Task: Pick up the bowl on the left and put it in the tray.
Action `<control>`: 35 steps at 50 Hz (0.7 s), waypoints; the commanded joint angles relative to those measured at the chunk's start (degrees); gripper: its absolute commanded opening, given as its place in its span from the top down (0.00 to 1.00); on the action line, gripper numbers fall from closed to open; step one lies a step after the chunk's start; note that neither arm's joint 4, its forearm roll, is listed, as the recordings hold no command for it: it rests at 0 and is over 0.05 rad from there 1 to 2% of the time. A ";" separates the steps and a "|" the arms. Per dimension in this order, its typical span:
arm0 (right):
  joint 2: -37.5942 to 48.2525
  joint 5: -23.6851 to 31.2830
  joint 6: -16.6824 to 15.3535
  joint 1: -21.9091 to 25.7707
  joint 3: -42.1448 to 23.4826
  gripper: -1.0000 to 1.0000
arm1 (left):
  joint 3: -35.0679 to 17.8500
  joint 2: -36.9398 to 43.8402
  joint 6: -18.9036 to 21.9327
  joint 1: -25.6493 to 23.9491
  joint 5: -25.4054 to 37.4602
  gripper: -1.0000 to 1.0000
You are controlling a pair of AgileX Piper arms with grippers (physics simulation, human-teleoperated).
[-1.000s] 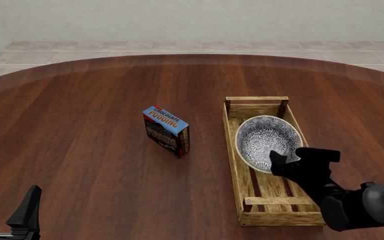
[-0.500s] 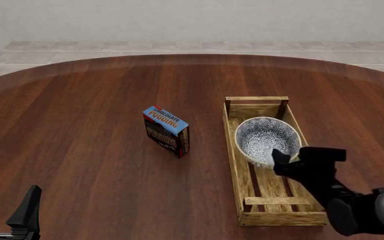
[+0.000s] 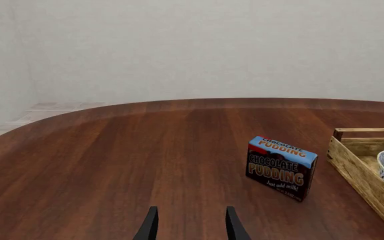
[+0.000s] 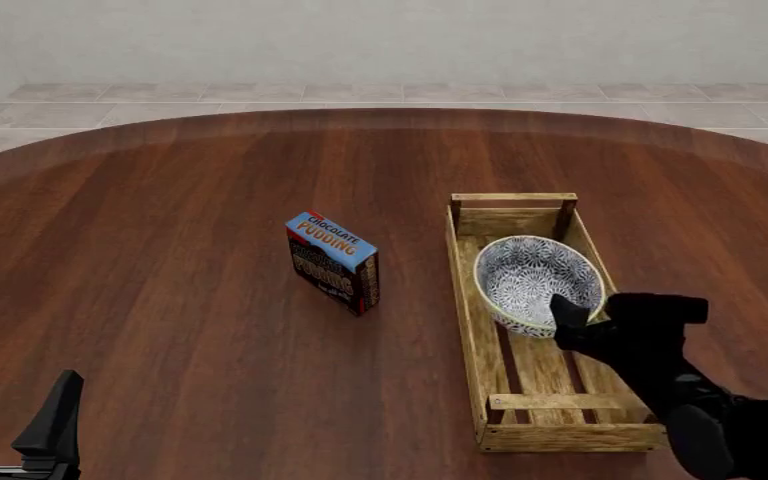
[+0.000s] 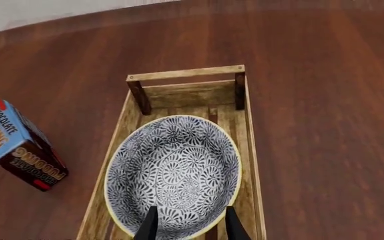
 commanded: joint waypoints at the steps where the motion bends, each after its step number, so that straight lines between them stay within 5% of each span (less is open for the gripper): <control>1: -1.62 0.56 0.14 0.21 0.56 0.00 | 0.00 0.00 0.00 0.00 0.00 0.00; 26: -6.64 3.12 0.23 0.70 1.51 0.00 | 0.00 0.00 0.00 0.00 0.00 0.00; 35: -15.44 6.64 -0.62 -0.09 3.07 0.00 | 0.00 0.00 0.00 0.00 0.00 0.00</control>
